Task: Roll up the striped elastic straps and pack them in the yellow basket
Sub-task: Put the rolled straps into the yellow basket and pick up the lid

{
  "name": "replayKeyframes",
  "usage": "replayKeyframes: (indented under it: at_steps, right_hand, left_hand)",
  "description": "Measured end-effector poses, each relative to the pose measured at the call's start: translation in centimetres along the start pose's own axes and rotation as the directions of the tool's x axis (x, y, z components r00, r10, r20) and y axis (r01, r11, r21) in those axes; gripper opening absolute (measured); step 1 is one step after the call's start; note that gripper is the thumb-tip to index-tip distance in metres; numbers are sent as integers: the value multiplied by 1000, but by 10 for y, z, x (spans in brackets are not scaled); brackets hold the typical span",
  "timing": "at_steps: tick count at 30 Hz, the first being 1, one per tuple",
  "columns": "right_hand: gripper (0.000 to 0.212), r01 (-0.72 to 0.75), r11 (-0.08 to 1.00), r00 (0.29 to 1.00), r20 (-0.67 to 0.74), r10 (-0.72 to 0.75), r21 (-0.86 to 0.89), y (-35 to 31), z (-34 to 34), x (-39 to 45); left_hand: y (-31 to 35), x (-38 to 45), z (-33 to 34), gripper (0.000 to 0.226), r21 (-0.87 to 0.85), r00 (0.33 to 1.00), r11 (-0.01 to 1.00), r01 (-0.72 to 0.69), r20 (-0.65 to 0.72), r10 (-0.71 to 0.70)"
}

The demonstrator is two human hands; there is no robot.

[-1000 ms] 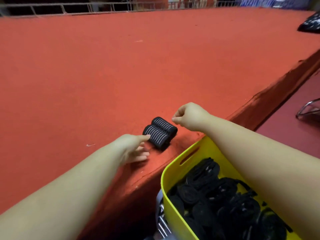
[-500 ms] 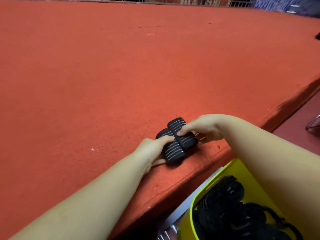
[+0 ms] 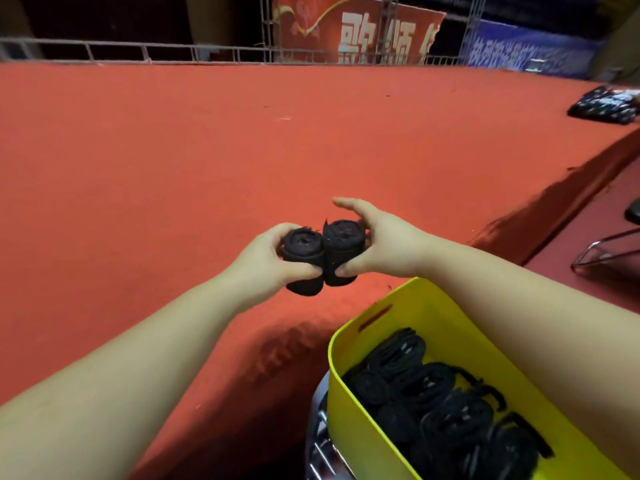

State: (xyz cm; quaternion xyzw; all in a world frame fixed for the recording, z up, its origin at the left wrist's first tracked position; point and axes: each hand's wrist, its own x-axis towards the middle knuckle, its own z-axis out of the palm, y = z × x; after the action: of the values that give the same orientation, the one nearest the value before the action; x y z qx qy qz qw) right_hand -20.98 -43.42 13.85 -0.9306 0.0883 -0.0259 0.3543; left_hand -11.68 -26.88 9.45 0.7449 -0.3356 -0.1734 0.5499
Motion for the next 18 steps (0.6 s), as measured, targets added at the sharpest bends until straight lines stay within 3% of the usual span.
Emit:
replayKeyframes:
  at_steps: [3,7,13,18]
  right_hand:
    - [105,55,972,998,7,-55,-228,-9,-18,-40]
    - [56,31,908,999,-26,-46,-419,-12,-38,-98]
    - [46,-104,911,995,-49,92,-400,11,-45,-173]
    - [38,-260,939,953,96,287,-226,44,-37,-202]
  left_hand:
    - [30,-17,11,44,127,989,984,-124,91,113]
    - [63,-36,40,39,195,969,964,-184,199,145]
    - [83,-60,96,39,326,920,927,-186,389,48]
    - [76,-71,132,44,475,856,856,-204,510,-79]
